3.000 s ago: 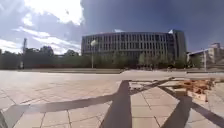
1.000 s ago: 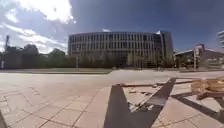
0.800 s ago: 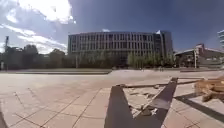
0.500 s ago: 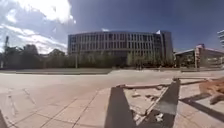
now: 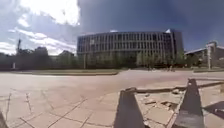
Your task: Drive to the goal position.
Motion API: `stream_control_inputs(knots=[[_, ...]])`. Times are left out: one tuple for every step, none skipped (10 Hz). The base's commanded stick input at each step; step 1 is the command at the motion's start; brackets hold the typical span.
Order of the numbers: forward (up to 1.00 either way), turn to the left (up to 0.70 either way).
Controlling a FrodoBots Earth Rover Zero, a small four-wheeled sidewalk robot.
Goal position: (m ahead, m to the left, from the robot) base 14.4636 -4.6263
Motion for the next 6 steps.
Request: stream_control_inputs(knots=[[0.70,-0.01],[0.70,-0.01],[0.70,-0.01],[0.70,-0.01],[0.70,-0.01],[0.70,-0.01]])
